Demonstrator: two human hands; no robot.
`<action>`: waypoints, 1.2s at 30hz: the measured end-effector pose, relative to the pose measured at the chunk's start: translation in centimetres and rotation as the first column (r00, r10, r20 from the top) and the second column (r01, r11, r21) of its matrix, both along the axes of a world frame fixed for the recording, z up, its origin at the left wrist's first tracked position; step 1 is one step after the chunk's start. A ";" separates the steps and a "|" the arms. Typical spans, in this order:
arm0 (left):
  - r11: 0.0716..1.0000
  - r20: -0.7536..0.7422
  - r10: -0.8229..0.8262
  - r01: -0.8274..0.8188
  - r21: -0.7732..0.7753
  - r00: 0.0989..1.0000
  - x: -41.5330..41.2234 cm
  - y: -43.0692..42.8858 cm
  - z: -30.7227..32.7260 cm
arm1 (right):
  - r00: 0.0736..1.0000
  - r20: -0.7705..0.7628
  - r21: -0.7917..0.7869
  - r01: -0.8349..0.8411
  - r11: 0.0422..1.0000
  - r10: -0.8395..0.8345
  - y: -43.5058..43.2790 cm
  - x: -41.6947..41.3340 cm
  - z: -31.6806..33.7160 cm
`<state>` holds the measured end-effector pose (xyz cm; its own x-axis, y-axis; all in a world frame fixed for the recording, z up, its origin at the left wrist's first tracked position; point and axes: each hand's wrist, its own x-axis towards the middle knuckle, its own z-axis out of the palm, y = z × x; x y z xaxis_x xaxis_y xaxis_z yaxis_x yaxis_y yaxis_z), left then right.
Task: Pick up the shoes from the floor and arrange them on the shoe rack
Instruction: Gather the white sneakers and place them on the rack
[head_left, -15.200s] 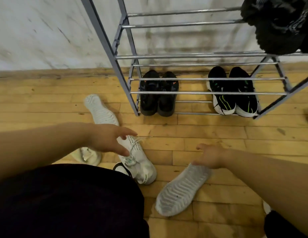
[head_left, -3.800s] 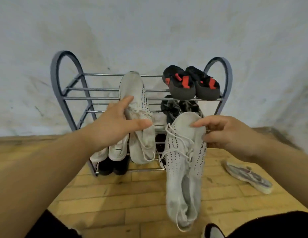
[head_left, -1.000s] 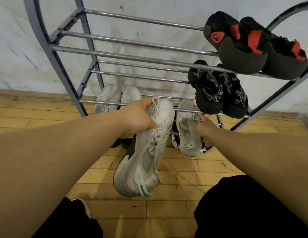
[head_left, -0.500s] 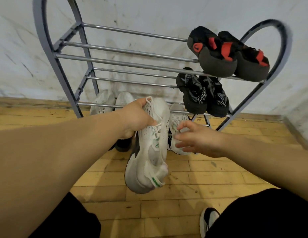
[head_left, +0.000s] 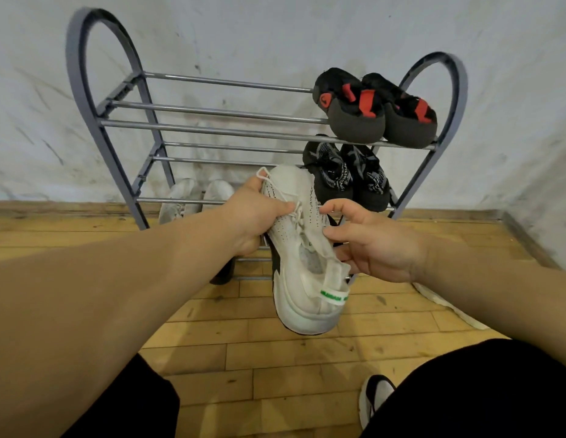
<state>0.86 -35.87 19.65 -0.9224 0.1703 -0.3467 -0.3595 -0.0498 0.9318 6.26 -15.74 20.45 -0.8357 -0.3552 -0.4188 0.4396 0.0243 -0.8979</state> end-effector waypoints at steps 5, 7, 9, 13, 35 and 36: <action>0.997 -0.008 -0.076 0.076 0.024 0.997 0.6 -0.7 0.6 | 0.996 -0.076 0.059 -0.035 0.998 0.039 0.3 -0.3 -0.4; 0.991 0.033 -0.130 0.129 0.035 0.991 1.0 -1.1 0.9 | 0.995 -0.078 0.068 -0.050 0.996 0.055 0.4 -0.4 -0.4; 0.984 0.063 -0.180 0.179 0.015 0.982 1.4 -1.6 1.0 | 0.995 -0.070 0.088 -0.059 0.994 0.065 0.4 -0.6 -0.7; 0.968 0.067 -0.237 0.242 -0.065 0.969 2.2 -2.8 1.4 | 0.997 -0.060 0.142 -0.037 0.989 0.046 0.1 -0.9 -1.1; 0.806 0.080 -0.527 0.527 -0.269 0.846 5.9 -8.0 3.1 | 0.978 -0.211 0.262 0.059 0.963 -0.002 -1.4 -1.8 0.6; 0.766 0.137 -0.572 0.586 -0.264 0.809 5.7 -8.7 3.2 | 0.979 -0.206 0.321 0.056 0.945 0.012 -0.9 -1.7 0.4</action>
